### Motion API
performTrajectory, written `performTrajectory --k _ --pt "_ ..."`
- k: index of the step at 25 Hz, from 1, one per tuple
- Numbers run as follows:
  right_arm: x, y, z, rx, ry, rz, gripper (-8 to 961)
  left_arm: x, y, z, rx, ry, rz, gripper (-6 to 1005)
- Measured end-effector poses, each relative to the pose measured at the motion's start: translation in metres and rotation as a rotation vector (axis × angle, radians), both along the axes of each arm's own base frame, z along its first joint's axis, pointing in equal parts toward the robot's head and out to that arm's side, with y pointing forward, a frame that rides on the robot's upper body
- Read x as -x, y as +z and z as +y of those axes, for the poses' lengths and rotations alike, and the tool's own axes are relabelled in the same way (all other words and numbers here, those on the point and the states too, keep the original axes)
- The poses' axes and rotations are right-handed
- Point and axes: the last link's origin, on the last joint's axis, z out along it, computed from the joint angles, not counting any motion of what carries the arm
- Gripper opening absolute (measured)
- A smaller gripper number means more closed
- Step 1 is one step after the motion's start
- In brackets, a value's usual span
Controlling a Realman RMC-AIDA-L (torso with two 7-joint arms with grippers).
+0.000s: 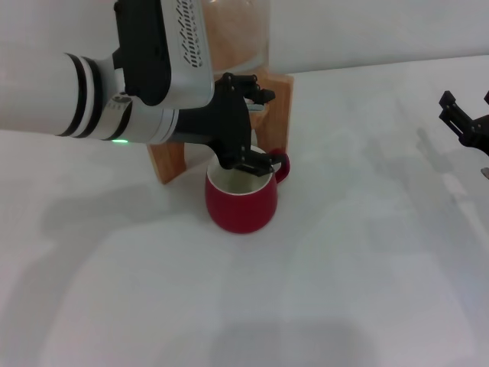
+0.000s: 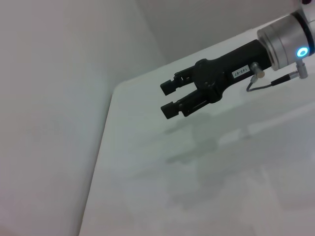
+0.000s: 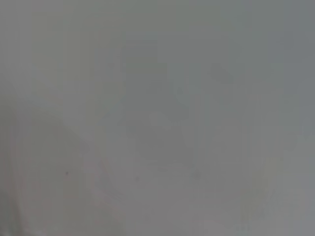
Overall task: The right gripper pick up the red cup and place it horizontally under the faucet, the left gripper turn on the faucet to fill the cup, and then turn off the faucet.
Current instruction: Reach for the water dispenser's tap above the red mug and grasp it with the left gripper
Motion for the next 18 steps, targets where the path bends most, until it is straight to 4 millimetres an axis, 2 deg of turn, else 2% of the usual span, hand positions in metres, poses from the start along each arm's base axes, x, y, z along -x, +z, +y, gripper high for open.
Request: performTrajectory --k 18 --pt "0.0002 -0.0004 -0.0001 0.003 0.002 -0.001 845 0.0022 0.0024 -0.0043 0.006 0.003 -0.004 875"
